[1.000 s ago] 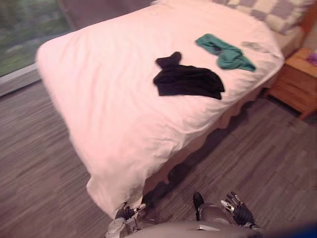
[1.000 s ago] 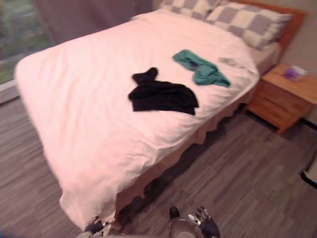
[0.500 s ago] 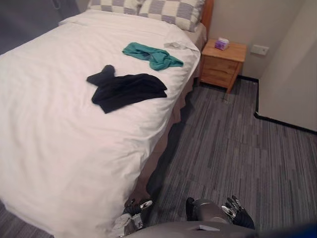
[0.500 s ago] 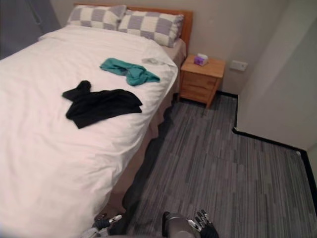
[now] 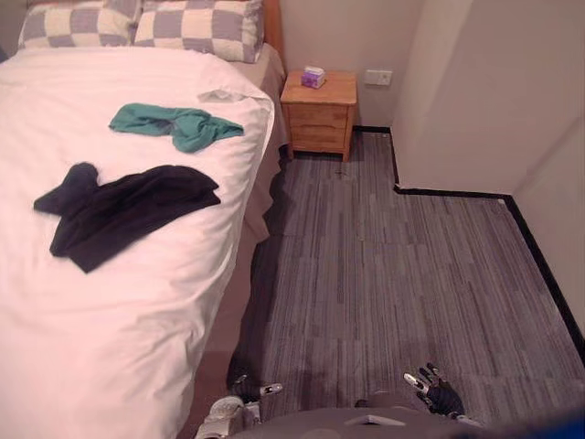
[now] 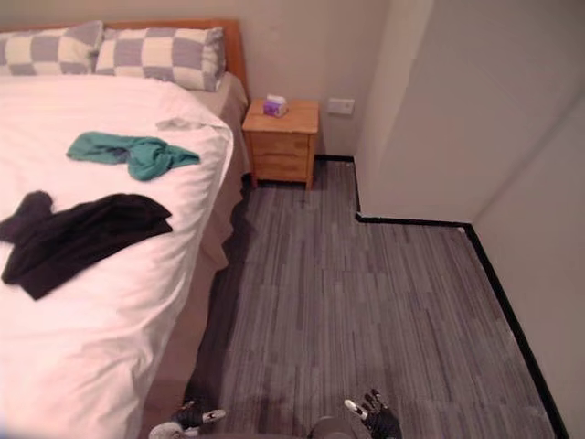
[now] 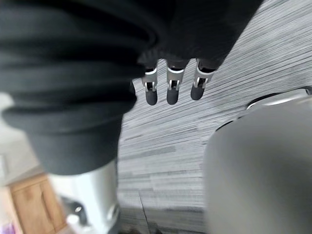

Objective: Tidy the bed and pick cloth on bed and put in laundry

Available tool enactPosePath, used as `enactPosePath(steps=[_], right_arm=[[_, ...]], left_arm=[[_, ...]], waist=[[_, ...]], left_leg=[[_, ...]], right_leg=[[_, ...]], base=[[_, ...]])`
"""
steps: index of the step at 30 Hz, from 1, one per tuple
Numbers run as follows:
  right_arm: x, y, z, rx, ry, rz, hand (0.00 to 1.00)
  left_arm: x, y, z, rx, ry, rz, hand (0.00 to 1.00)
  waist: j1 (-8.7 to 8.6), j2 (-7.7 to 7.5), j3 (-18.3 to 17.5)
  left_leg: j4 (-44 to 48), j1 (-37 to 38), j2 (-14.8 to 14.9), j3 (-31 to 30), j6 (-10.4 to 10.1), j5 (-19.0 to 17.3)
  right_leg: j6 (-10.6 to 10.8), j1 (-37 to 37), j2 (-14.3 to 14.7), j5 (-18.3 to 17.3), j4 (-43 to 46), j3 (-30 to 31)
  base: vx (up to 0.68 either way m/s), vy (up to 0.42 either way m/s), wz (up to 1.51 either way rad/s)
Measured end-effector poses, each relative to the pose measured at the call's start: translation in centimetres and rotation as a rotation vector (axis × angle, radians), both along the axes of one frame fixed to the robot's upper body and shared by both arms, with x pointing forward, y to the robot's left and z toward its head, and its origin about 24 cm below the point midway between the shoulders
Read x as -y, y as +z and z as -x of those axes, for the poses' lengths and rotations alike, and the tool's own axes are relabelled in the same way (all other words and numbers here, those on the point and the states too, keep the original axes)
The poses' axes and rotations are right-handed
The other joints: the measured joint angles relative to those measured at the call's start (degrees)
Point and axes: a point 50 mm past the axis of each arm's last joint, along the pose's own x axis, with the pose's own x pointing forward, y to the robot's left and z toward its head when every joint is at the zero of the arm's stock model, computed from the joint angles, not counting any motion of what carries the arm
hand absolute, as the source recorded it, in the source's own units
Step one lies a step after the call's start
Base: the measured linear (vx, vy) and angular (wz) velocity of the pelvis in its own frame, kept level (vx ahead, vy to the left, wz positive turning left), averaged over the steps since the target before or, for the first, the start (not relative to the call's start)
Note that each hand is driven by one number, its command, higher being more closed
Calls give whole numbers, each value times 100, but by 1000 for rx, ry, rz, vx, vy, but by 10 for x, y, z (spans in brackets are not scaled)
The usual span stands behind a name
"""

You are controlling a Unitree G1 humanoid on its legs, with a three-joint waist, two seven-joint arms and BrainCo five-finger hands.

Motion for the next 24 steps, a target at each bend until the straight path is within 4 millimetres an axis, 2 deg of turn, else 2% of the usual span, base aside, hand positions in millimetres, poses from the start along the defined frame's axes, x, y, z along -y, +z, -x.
enactPosePath(steps=[2, 3, 5, 8, 9, 14, 17, 18, 19, 21, 24], right_arm=[[-2, -2, -1, -39, 10, 7, 0], [-4, -3, -1, -50, 22, 9, 0], [-7, -5, -1, -91, 41, 16, 0], [-6, -6, -2, -121, 67, 36, 0], [4, -6, -12, -162, 121, 134, 0], [4, -6, -8, -171, 119, 133, 0], [5, -6, -4, -146, 114, 129, 0], [4, -4, -5, -104, 90, 107, 0], [2, -3, -5, -81, 75, 87, 0], [0, -2, -5, -49, 63, 60, 0], [-1, 2, -8, 6, 65, 53, 0]], left_arm=[[1, 0, 1, -14, -32, -5, 0], [-1, 0, 1, -22, -47, -14, 0], [-8, 1, -2, -23, -52, -35, 0], [-9, 1, -4, -25, -58, -39, 0], [-2, -1, -4, -135, -65, 14, 0], [-3, -1, -4, -135, -63, 14, 0], [-3, -1, -2, -102, -21, 29, 0], [-7, 1, -5, -47, 27, 34, 0], [-9, 3, -9, 0, 56, 36, 0], [-19, 7, -12, 78, 122, 23, 0], [-25, 7, -2, 107, 196, 25, 0]], waist=[[6, 27, -52], [5, -40, -50], [100, -111, -35], [143, -122, -13], [107, 119, 116], [108, 60, 143], [84, 44, 92], [101, 44, 137], [133, -72, 240], [161, -170, 275], [120, -186, 260]], left_leg=[[165, 34, 14, -26, 3, 29], [271, -19, 6, -37, 5, 29], [807, -281, -31, -346, 35, 11], [1045, -369, -60, -677, 61, -2], [550, -88, 168, -1594, -89, 129], [530, -106, 173, -1610, -73, 139], [406, -342, 199, -1556, -63, 130], [406, -538, 289, -1361, -14, 63], [526, -635, 297, -1283, 5, -26], [971, -868, 339, -1057, 20, -370], [1681, -1190, 528, -741, 92, -841]], right_leg=[[131, 187, 13, 133, -306, 69], [218, 231, 23, 205, -481, 132], [215, 365, 1, 490, -882, 378], [251, 429, 5, 683, -1139, 574], [95, 743, 427, 1388, -2167, 634], [69, 715, 410, 1330, -2165, 561], [74, 461, 370, 1304, -2035, 279], [87, 15, 328, 1018, -1419, 70], [71, -297, 235, 756, -843, -66], [18, -765, 67, 368, 37, -294], [-118, -1325, -13, -21, 1045, -395]], base=[[-10, -22, -20], [-29, -13, -23], [7, -7, -38], [-15, -2, -43], [-17, 22, -4], [-42, 31, 8], [-78, 38, 43], [-126, 34, 32], [-136, 21, 17], [-58, -29, -41], [53, -60, -54]])
